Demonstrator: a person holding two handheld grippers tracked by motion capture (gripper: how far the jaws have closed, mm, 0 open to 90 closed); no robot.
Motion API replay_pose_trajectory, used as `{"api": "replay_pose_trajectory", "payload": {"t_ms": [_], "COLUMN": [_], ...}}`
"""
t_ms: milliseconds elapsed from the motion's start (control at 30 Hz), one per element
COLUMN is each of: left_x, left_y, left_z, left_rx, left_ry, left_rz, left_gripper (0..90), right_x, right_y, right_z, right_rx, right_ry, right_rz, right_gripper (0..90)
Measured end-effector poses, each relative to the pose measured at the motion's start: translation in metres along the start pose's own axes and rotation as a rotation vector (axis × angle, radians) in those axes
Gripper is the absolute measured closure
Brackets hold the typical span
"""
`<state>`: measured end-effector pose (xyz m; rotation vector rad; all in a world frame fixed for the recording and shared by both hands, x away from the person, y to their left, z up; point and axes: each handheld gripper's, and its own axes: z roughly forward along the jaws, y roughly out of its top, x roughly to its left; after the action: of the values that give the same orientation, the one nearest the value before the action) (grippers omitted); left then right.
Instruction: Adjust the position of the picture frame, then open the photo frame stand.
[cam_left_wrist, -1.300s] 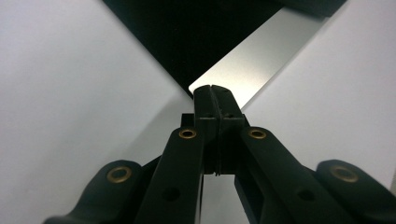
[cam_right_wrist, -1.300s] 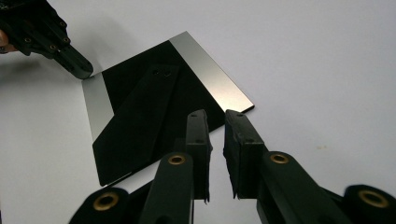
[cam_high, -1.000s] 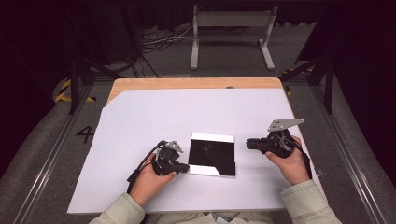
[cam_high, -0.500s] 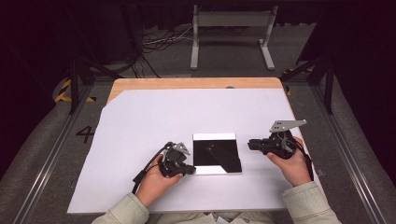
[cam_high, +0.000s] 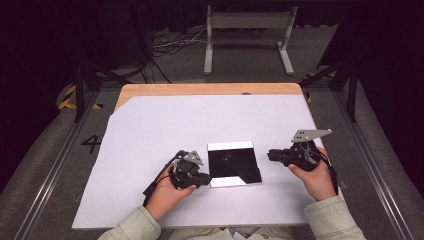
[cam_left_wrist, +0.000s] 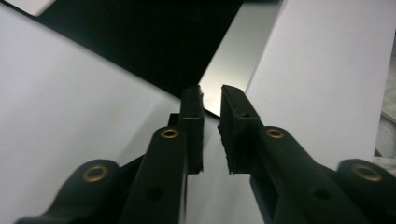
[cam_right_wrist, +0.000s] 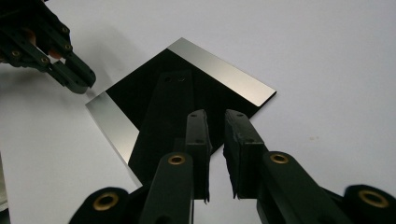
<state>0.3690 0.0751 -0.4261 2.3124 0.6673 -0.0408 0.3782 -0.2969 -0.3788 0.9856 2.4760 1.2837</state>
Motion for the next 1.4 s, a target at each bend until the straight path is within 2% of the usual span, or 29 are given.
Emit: {"api": "replay_pose_trajectory", "payload": {"t_ms": [100, 200, 433, 567, 800, 1133, 1400], "left_x": [0.004, 0.007, 0.015, 0.017, 0.018, 0.021, 0.022], "left_y": [-0.001, -0.002, -0.004, -0.005, -0.007, -0.011, -0.014], "left_z": [-0.008, -0.016, -0.033, -0.037, -0.043, -0.052, -0.054], "left_rx": [-0.029, -0.05, -0.111, -0.124, -0.137, -0.148, -0.15], "left_ry": [0.013, 0.027, 0.048, 0.059, 0.102, 0.149, 0.16], "left_rz": [-0.012, -0.002, -0.031, -0.04, -0.031, -0.035, -0.047], "left_gripper": [71.8, 68.6, 63.4, 62.3, 59.2, 57.6, 56.6], "right_x": [0.001, 0.002, 0.006, 0.008, 0.008, 0.019, 0.027], "right_y": [0.0, 0.0, 0.0, -0.001, -0.001, -0.001, -0.002], "right_z": [-0.003, -0.005, -0.01, -0.012, -0.018, -0.016, -0.008], "right_rx": [-0.003, -0.005, 0.0, 0.001, 0.014, 0.099, 0.2], "right_ry": [-0.004, -0.005, -0.008, -0.005, -0.004, 0.003, -0.006], "right_rz": [0.002, -0.002, -0.009, -0.009, -0.009, -0.041, -0.072], "right_gripper": [80.1, 80.1, 80.0, 80.0, 78.7, 75.8, 71.6]}}
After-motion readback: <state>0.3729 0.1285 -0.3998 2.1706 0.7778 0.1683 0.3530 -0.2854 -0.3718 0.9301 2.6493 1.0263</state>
